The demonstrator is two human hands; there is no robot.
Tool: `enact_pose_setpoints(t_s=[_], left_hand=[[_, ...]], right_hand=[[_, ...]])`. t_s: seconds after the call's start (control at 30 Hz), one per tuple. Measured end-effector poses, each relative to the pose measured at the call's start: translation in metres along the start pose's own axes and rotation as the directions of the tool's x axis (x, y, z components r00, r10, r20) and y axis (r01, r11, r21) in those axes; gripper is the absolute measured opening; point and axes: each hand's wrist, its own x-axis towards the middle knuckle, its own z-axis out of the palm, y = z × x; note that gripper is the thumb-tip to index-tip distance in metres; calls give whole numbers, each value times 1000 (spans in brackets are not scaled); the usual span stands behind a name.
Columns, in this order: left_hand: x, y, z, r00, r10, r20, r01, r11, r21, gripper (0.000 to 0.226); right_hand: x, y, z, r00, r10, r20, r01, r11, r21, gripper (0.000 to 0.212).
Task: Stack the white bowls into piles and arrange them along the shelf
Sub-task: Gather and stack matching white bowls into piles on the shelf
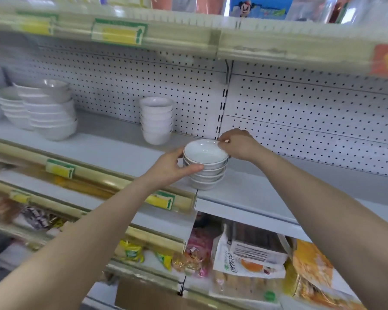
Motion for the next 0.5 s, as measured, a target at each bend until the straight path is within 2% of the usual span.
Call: enact_pose_setpoints(t_s=[0.17, 0.3, 0.5], left_hand=[[-5, 9, 9, 998, 16, -67, -17, 999, -27, 62], [-7, 9, 8, 997, 14, -71, -15, 1000, -18, 57], [-10, 12, 12, 996, 23, -83, -26, 999, -38, 52]], right_hand=[[-5, 7, 9, 997, 28, -73, -22, 996, 89, 31], [-2, 12, 14, 997, 42, -68, -31, 987, 160, 30], [-1, 17, 21, 996, 52, -77, -42, 990, 132, 34]])
